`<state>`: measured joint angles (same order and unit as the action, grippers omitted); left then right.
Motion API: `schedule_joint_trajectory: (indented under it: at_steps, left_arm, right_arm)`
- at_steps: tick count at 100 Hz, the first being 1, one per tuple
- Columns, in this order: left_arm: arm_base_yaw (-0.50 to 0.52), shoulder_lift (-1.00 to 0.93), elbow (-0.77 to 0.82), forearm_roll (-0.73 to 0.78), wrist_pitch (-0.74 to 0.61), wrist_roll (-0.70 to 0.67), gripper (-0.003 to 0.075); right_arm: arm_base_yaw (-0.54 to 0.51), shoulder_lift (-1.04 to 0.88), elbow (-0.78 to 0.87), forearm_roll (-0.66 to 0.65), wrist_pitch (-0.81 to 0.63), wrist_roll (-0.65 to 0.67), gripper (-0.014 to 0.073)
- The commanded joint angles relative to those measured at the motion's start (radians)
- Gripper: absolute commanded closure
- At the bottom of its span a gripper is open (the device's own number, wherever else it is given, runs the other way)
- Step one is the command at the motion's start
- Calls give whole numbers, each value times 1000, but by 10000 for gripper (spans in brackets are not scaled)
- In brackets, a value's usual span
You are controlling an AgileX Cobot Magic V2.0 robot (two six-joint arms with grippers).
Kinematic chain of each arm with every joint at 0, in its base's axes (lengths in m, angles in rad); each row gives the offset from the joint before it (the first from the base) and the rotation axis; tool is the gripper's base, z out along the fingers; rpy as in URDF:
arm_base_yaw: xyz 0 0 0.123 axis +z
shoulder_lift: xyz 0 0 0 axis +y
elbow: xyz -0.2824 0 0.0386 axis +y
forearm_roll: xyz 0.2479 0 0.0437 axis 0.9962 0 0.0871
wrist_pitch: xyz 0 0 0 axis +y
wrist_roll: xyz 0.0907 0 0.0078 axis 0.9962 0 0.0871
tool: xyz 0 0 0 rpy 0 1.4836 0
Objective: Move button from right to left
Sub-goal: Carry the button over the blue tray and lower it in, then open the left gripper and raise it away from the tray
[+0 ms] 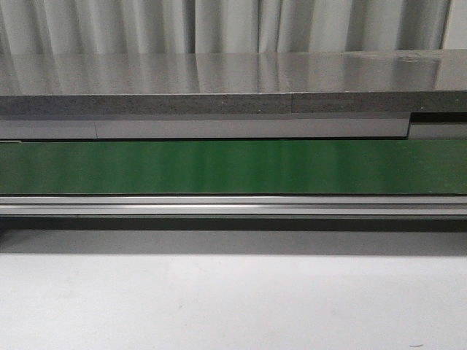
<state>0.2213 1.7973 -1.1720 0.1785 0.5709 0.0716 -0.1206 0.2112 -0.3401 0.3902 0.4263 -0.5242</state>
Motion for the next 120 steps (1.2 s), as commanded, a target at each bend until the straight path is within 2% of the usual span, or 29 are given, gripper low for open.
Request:
schedule_joint_trajectory:
  at_steps: [1, 35, 43, 54, 62, 88, 120]
  left_arm:
    - [2, -29, -23, -21, -63, 1, 484]
    - [2, 3, -25, -54, -72, 27, 465]
    - [2, 3, -27, -54, -74, 27, 389]
    - [2, 3, -27, -57, -74, 27, 205]
    - [2, 3, -27, -57, -72, 27, 146]
    - [2, -28, -29, -57, -71, 27, 148]
    - [-21, -268, -29, -60, -88, 27, 148]
  right_arm:
    - [-1, 9, -25, 18, -71, -8, 662]
    - [-1, 9, -25, 18, -71, -8, 662]
    - [-1, 9, -25, 18, -71, -8, 662]
    - [-1, 9, -25, 18, -71, -8, 662]
    - [-1, 9, -25, 18, -71, -8, 662]
    - [-1, 9, -25, 18, -71, -8, 662]
    - [-1, 9, -25, 18, -71, -8, 662]
